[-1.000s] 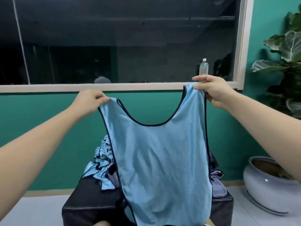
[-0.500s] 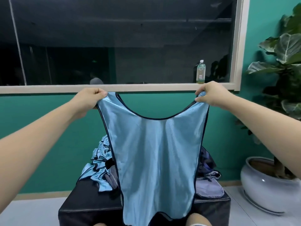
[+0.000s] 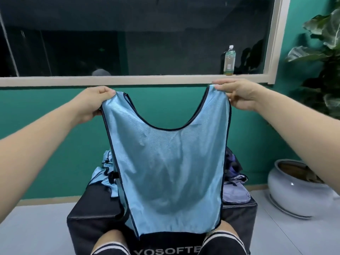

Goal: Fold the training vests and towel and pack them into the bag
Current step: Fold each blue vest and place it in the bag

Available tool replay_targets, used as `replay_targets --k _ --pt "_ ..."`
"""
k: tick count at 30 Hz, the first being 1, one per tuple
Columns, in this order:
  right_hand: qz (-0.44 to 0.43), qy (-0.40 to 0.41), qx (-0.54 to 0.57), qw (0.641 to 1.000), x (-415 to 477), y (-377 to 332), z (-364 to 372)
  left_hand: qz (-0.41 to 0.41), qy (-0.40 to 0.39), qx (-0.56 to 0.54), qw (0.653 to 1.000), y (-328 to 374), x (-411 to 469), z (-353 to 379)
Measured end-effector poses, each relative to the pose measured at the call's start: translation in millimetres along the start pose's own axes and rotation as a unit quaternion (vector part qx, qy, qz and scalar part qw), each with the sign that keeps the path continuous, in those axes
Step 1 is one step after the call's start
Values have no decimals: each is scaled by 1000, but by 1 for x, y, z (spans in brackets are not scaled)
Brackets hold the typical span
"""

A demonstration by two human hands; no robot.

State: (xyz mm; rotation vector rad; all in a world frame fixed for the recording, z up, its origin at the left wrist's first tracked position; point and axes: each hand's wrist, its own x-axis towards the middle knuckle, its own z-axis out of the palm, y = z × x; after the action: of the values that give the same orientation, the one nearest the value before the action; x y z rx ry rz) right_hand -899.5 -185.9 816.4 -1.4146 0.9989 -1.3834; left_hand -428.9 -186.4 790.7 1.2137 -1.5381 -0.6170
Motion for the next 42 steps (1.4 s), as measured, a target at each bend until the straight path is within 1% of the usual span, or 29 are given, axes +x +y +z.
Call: replay_targets --k 3,5,11,16,20,25,28,34,38,39,40,41,42 --pt "32 22 43 998 14 25 5 -18 6 16 1000 -27 14 14" --pt "44 33 46 997 35 50 3 -33 7 28 999 -48 29 25" --pt "79 81 8 994 110 133 5 -68 15 61 996 -126 94 63" --pt "110 121 -48 985 173 209 9 -99 15 95 990 -198 150 98" --pt "138 129 -97 977 215 264 17 -118 9 122 985 -250 183 130" --pt "173 109 -153 967 270 338 23 -151 -21 161 975 -316 225 165" --pt "189 104 -182 959 309 370 27 -151 -23 188 970 -346 254 180" --pt "199 125 -212 949 382 412 28 -149 -13 219 964 -402 312 193" --pt "174 129 -212 953 420 448 23 -137 -7 260 956 -427 337 202" --pt "171 126 -232 949 426 455 20 -131 -2 269 954 -431 343 204" --pt "173 110 -278 938 431 461 18 -124 3 274 954 -436 346 207" --pt "180 80 -349 916 432 466 17 -114 4 277 954 -442 348 210" --pt "189 47 -431 881 431 470 17 -109 -2 277 955 -447 347 213"
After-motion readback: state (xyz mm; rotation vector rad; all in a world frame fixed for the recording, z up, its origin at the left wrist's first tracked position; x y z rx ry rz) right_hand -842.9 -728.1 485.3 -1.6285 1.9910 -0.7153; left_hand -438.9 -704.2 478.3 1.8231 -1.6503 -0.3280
